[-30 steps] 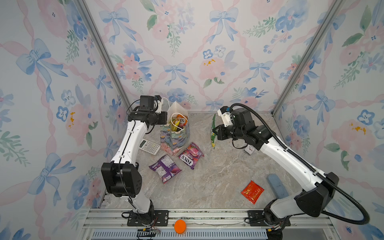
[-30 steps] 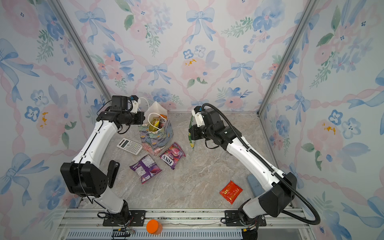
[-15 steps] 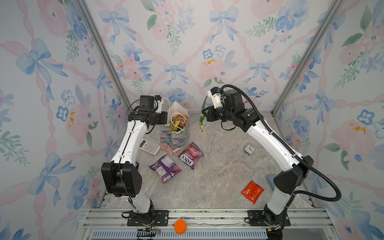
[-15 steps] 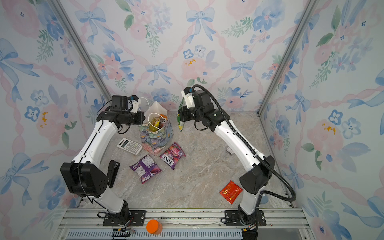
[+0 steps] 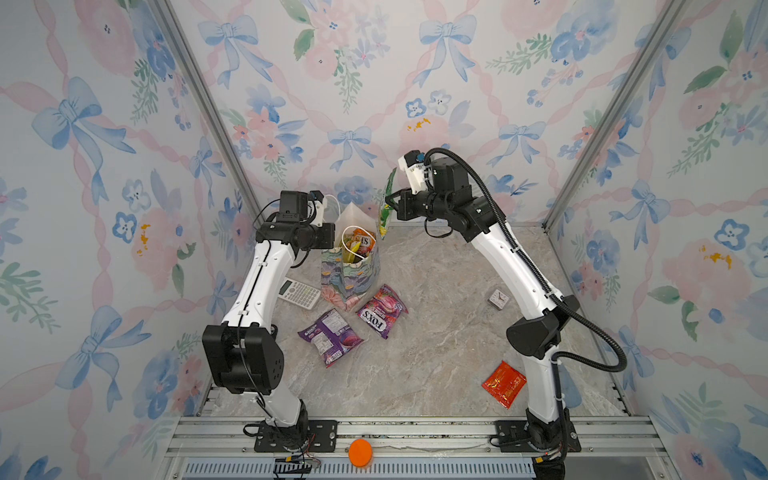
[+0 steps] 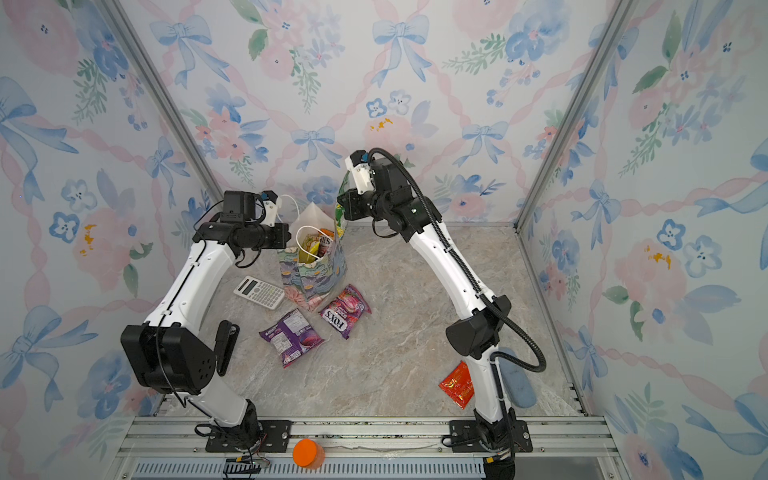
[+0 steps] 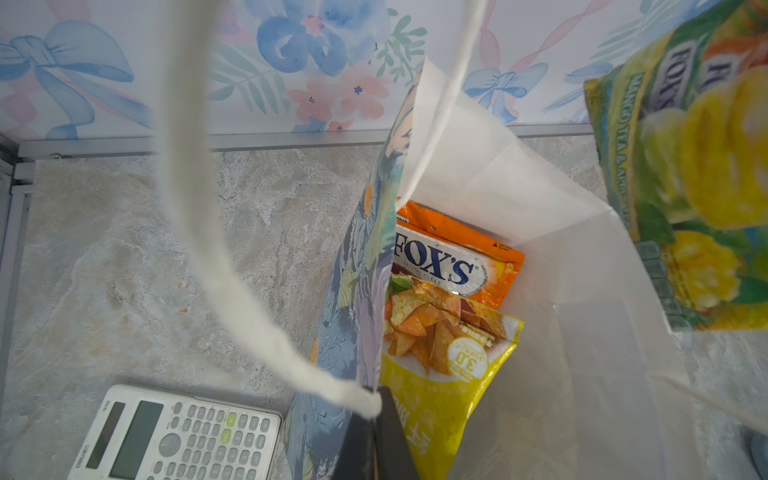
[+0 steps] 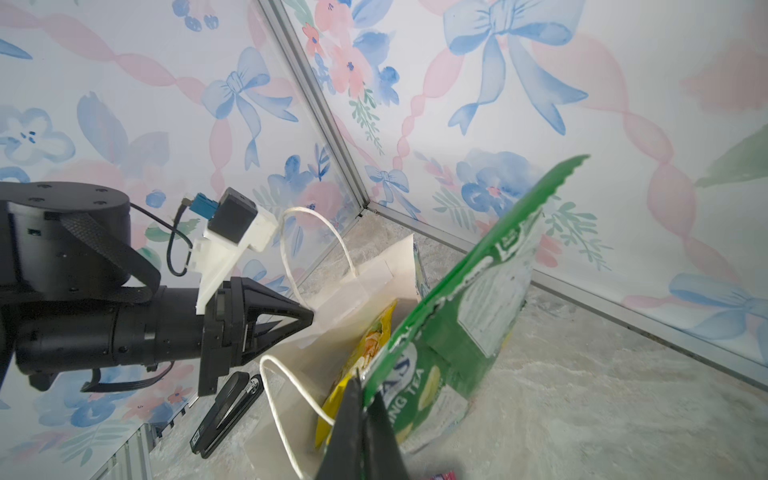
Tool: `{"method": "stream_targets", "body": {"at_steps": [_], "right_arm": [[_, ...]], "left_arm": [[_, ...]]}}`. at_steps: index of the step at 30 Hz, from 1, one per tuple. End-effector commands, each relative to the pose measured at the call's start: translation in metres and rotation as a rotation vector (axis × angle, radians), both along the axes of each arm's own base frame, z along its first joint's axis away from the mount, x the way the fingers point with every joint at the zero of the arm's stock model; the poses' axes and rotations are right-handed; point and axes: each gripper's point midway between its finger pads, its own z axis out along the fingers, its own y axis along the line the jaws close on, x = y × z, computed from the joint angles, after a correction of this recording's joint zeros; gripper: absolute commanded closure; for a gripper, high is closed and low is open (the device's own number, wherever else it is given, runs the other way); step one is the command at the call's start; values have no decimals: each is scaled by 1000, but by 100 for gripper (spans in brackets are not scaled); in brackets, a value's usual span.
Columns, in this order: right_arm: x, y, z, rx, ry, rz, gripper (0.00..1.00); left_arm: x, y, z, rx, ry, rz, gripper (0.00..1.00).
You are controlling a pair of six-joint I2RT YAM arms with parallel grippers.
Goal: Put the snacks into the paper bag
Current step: 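Carry the green Fox's bag with the right gripper over the paper bag, then lower the green Fox's bag into the paper bag and open the right gripper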
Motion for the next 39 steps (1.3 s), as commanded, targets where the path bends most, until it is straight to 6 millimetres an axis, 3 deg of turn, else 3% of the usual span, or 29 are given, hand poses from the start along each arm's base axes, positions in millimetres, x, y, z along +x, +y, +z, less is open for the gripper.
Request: {"method": "stream_targets", "body": {"at_steps": [1,9,15,20,23,28,39], "right_arm": [[-3,13,22,53,-62,53,100],[0,32,46,180,-125,100,100],[-18,50,71,216,-233,154,100],[-39,66,79,206,-292,204,100],[-48,74,74,190,-288,233,100],[-56,88,49,163,-213,294,100],[-68,96,10,89,-116,393,100]], "left_arm": [[-8,0,2,-14,10,-2,100],[-8,0,1,-14,12,-2,100],[-7,-1,0,-15,13,-3,100],[-8,-1,2,-15,11,-3,100],[-8,-1,2,-16,11,-4,100],[-8,-1,2,-18,10,-6,100],[-8,-1,3,-17,8,-5,100]]}}
